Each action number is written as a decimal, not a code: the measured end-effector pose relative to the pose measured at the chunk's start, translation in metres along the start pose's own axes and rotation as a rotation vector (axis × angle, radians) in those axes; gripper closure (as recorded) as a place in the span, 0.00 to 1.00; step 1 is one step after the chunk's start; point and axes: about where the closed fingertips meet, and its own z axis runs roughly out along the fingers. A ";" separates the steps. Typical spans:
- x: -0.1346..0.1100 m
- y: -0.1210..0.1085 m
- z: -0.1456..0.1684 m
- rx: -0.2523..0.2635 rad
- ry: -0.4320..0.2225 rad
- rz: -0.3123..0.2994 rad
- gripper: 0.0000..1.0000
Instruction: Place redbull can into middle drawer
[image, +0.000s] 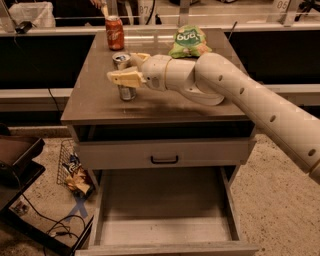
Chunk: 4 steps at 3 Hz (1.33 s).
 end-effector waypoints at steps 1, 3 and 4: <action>-0.001 0.002 0.002 -0.004 -0.001 0.000 0.65; -0.002 0.005 0.006 -0.012 -0.002 -0.001 1.00; -0.002 0.005 0.006 -0.012 -0.002 -0.001 1.00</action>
Offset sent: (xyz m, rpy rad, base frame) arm -0.0008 0.0024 0.0002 0.0003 -0.0001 0.0038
